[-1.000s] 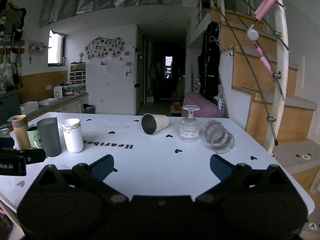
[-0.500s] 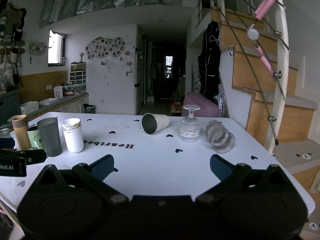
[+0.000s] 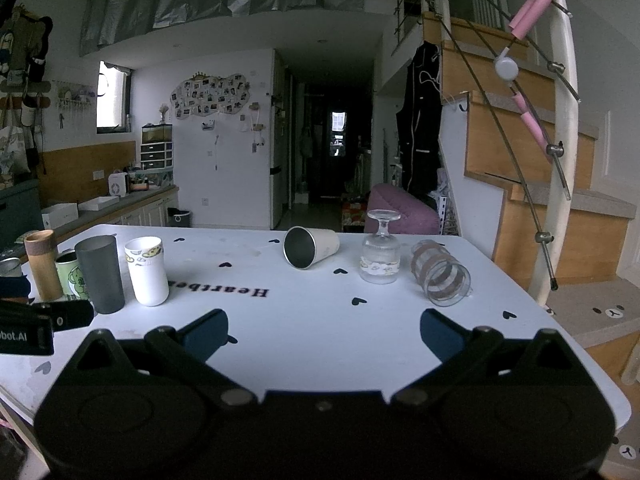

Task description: Flip cup upright

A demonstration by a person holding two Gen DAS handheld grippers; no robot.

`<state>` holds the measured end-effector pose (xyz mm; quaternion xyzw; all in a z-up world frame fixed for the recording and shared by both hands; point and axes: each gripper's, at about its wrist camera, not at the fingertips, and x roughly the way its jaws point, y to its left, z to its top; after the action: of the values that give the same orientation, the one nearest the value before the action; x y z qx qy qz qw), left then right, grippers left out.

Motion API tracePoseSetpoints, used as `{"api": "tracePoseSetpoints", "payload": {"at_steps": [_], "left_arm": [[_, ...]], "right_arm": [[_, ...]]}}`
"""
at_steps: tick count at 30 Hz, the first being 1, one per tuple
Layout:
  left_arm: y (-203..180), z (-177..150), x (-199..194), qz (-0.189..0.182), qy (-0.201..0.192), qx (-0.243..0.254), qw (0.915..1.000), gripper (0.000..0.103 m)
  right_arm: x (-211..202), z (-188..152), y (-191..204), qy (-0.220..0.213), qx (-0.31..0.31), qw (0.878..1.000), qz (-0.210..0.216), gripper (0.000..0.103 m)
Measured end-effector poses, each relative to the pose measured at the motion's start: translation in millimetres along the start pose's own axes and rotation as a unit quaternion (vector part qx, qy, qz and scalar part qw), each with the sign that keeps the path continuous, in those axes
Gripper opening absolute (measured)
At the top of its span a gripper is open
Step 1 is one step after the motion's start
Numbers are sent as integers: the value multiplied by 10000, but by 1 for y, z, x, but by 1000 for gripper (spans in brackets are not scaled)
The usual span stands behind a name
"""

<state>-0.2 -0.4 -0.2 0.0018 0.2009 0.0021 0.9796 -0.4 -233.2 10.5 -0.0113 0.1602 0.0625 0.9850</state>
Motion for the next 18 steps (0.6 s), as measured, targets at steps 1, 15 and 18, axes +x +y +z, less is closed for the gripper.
{"api": "tracePoseSetpoints", "payload": {"at_steps": [1, 15, 18], "left_arm": [[0, 0, 0, -2, 2, 2, 10000, 103], [0, 0, 0, -4, 7, 0, 10000, 103], [0, 0, 0, -3, 6, 2, 10000, 103]], "right_arm": [[0, 0, 0, -1, 2, 10000, 1, 103], [1, -1, 0, 4, 7, 10000, -4, 103], [1, -1, -1, 3, 9, 10000, -2, 103]]}}
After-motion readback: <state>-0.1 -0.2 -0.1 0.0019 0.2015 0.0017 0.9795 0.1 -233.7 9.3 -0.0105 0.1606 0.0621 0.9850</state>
